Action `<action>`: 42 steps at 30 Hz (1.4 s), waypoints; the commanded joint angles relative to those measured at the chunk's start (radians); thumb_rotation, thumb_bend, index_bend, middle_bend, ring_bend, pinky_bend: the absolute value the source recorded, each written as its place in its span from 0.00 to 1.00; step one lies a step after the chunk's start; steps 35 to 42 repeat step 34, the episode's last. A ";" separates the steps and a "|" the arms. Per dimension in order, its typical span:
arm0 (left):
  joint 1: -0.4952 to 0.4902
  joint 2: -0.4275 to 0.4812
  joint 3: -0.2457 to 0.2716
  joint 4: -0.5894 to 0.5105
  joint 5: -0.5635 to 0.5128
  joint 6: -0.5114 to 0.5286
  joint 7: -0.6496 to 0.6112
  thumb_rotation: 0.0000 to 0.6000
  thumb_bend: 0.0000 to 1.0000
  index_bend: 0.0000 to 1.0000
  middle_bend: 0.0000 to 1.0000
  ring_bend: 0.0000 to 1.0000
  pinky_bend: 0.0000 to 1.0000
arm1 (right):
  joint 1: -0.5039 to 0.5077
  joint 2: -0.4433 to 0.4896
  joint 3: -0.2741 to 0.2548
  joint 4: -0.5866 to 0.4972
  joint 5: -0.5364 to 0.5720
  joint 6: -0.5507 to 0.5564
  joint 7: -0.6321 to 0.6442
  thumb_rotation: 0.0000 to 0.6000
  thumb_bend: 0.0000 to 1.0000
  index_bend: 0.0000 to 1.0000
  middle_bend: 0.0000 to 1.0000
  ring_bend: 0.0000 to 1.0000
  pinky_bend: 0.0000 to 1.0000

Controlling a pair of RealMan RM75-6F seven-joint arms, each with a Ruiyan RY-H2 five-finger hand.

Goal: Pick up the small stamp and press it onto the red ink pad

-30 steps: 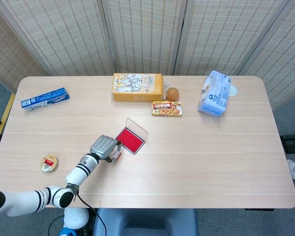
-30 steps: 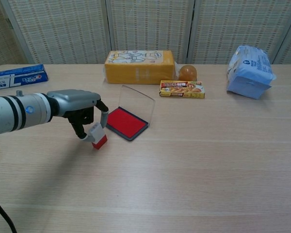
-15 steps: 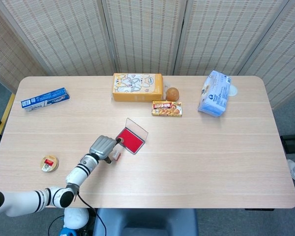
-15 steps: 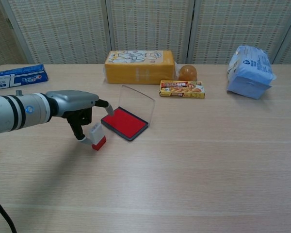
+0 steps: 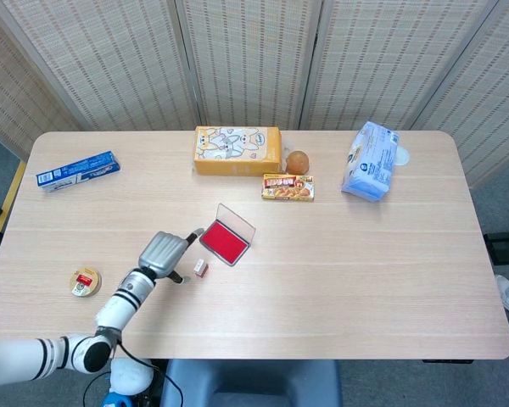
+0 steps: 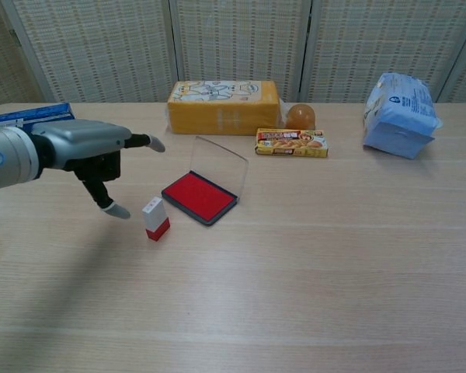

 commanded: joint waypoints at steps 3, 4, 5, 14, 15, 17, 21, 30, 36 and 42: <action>0.263 0.240 0.100 -0.244 0.198 0.417 -0.035 0.76 0.18 0.04 0.90 0.71 0.58 | 0.029 0.020 -0.014 -0.049 -0.014 -0.076 -0.060 1.00 0.16 0.00 0.00 0.00 0.00; 0.303 0.260 0.112 -0.249 0.228 0.470 -0.062 0.77 0.18 0.04 0.86 0.68 0.56 | 0.037 0.025 -0.019 -0.063 -0.017 -0.098 -0.078 1.00 0.16 0.00 0.00 0.00 0.00; 0.344 0.278 0.123 -0.249 0.257 0.521 -0.092 0.78 0.18 0.03 0.84 0.65 0.55 | 0.046 0.032 -0.023 -0.079 -0.020 -0.124 -0.098 1.00 0.16 0.00 0.00 0.00 0.00; 0.684 0.214 0.125 -0.003 0.392 0.925 -0.285 0.95 0.18 0.05 0.63 0.39 0.49 | 0.157 0.073 -0.029 -0.288 0.067 -0.460 -0.394 1.00 0.16 0.00 0.00 0.00 0.00; 0.702 0.200 0.117 0.018 0.382 0.935 -0.287 0.95 0.18 0.04 0.58 0.35 0.47 | 0.163 0.068 -0.024 -0.304 0.086 -0.483 -0.439 1.00 0.16 0.00 0.00 0.00 0.00; 0.738 0.181 0.107 0.050 0.359 0.933 -0.298 0.95 0.18 0.01 0.44 0.24 0.42 | 0.178 0.056 -0.014 -0.337 0.127 -0.533 -0.526 1.00 0.16 0.00 0.00 0.00 0.00; 0.769 0.206 0.088 0.037 0.335 0.888 -0.333 0.99 0.18 0.00 0.28 0.14 0.38 | 0.201 0.055 -0.013 -0.375 0.166 -0.605 -0.587 1.00 0.16 0.00 0.00 0.00 0.00; 0.797 0.212 0.043 0.015 0.362 0.852 -0.303 1.00 0.18 0.00 0.20 0.14 0.38 | 0.221 0.076 -0.021 -0.385 0.168 -0.648 -0.556 1.00 0.16 0.00 0.00 0.00 0.00; 0.806 0.215 0.039 0.005 0.392 0.835 -0.299 1.00 0.18 0.00 0.19 0.14 0.38 | 0.216 0.074 -0.021 -0.386 0.164 -0.635 -0.555 1.00 0.16 0.00 0.00 0.00 0.00; 0.806 0.215 0.039 0.005 0.392 0.835 -0.299 1.00 0.18 0.00 0.19 0.14 0.38 | 0.216 0.074 -0.021 -0.386 0.164 -0.635 -0.555 1.00 0.16 0.00 0.00 0.00 0.00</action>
